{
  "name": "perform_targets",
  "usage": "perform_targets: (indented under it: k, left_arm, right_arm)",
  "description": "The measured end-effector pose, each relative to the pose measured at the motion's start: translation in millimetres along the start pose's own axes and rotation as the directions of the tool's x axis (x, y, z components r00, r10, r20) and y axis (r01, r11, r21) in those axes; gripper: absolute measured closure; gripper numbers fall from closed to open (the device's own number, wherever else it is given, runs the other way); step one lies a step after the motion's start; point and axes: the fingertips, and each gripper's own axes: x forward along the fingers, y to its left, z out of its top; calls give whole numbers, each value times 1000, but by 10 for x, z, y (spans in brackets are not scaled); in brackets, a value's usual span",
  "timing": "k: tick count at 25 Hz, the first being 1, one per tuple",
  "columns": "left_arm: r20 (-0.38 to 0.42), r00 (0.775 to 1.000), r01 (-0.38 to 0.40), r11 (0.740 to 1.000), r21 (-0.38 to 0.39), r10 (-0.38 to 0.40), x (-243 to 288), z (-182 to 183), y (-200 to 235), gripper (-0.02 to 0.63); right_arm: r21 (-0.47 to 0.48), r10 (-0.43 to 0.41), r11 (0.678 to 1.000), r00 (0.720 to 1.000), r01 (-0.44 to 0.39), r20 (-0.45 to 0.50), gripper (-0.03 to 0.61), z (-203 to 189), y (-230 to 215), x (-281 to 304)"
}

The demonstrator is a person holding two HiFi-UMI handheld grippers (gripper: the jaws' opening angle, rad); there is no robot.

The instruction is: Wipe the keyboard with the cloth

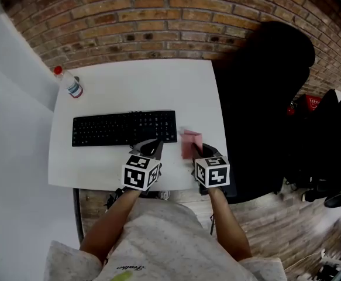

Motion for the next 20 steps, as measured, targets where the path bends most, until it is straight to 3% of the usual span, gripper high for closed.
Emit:
perform_targets:
  k: [20]
  left_arm:
    - [24, 999, -27, 999, -17, 27, -95, 25, 220, 618]
  right_arm:
    - [219, 52, 974, 998, -56, 24, 552, 156, 168, 301]
